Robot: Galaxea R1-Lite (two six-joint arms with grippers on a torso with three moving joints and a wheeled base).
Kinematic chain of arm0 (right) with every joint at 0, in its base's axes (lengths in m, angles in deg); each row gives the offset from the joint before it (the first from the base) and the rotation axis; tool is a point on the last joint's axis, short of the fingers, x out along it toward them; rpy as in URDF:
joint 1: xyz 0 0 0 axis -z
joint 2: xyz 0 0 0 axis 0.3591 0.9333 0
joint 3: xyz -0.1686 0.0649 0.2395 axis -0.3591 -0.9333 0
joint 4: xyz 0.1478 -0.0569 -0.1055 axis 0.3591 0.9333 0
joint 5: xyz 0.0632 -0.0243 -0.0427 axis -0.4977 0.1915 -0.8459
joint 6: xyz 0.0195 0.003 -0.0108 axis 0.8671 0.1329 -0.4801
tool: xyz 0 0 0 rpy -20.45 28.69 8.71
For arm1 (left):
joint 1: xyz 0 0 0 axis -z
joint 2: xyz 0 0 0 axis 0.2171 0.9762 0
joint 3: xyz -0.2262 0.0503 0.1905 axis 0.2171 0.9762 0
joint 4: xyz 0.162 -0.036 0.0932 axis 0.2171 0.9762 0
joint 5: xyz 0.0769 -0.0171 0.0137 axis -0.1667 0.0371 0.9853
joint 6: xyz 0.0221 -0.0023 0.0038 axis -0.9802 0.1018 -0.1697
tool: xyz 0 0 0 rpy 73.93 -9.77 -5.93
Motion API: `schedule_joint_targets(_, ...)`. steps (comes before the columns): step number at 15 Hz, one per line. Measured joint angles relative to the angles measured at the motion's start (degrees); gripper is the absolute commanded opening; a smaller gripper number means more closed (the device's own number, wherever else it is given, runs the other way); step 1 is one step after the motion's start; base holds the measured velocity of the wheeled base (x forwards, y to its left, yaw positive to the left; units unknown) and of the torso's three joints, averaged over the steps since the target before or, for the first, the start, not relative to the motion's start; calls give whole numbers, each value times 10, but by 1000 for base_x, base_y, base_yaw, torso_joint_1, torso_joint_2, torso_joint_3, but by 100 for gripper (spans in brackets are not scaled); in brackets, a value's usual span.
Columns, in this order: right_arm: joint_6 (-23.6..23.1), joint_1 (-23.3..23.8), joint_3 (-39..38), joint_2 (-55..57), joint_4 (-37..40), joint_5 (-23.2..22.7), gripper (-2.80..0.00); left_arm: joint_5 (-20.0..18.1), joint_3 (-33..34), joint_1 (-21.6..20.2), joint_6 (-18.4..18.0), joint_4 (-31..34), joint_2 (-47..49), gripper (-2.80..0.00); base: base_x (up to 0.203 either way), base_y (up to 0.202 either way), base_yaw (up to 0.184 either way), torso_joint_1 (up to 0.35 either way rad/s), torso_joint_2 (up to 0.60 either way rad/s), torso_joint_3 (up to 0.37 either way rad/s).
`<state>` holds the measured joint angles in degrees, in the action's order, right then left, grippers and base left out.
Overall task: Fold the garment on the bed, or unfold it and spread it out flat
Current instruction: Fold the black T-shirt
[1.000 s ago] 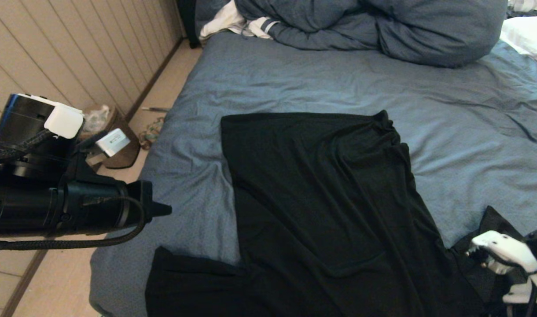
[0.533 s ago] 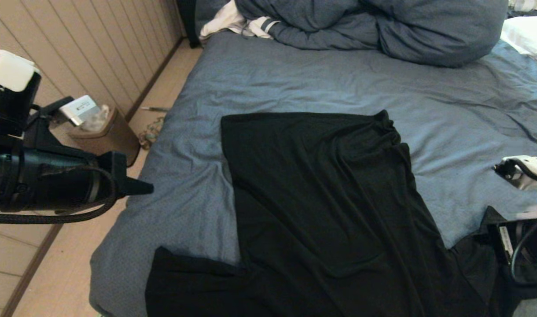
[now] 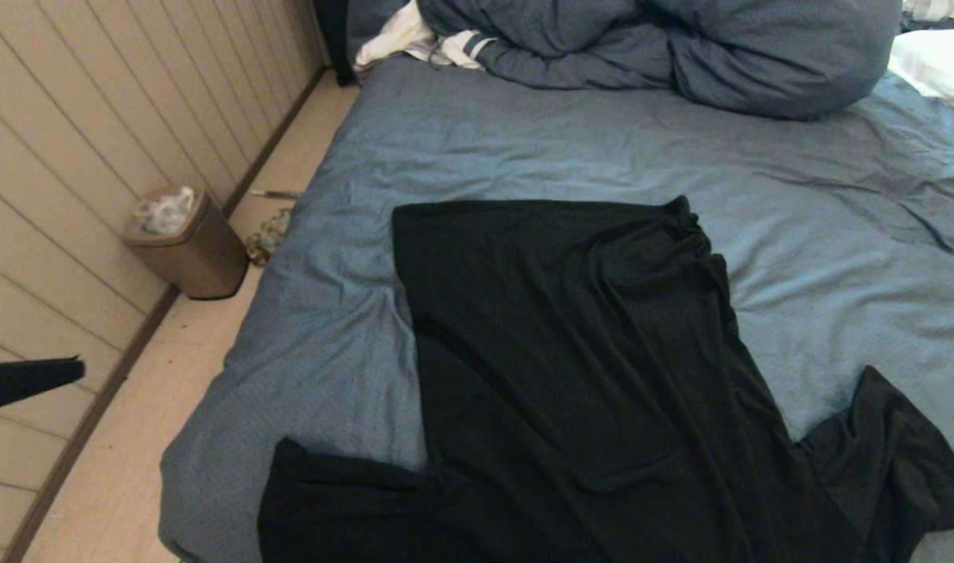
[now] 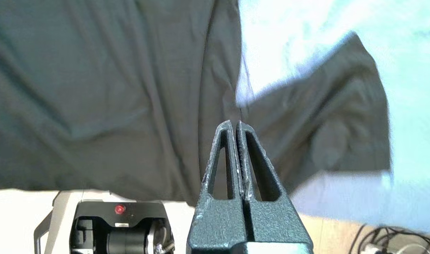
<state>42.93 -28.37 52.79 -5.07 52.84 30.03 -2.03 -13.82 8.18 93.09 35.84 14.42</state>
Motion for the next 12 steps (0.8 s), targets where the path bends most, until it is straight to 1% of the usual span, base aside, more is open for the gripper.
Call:
schedule_joint_targets(2, 0, 3, -51, -83, 10, 1, -280, 45, 51, -5, -7, 25, -83, -280, 0, 0, 0, 0, 0, 0)
schedule_joint_targets(4, 0, 7, -89, -162, 43, 0, -280, 85, 76, -11, -10, 75, -167, -280, 0, 0, 0, 0, 0, 0)
schedule_joint_targets(5, 0, 10, -103, -197, 61, 0, -280, 95, 81, -22, -12, 106, -201, -280, 0, 0, 0, 0, 0, 0)
schedule_joint_targets(6, 0, 14, -118, -232, 76, 0, -280, 99, 85, -46, -18, 135, -232, -280, 0, 0, 0, 0, 0, 0)
schedule_joint_targets(7, -1, 24, -137, -263, 84, 0, -280, 92, 92, -74, -31, 154, -263, -280, 0, 0, 0, 0, 0, 0)
schedule_joint_targets(9, -12, 52, -173, -318, 84, -7, -280, 56, 128, -136, -84, 157, -322, -280, 0, 0, 0, 0, 0, 0)
schedule_joint_targets(11, -55, 65, -206, -375, 80, -15, -280, 28, 200, -180, -141, 133, -382, -280, 0, 0, 0, 0, 0, 0)
schedule_joint_targets(12, -69, 68, -223, -404, 79, -16, -280, 25, 241, -192, -159, 110, -407, -280, 0, 0, 0, 0, 0, 0)
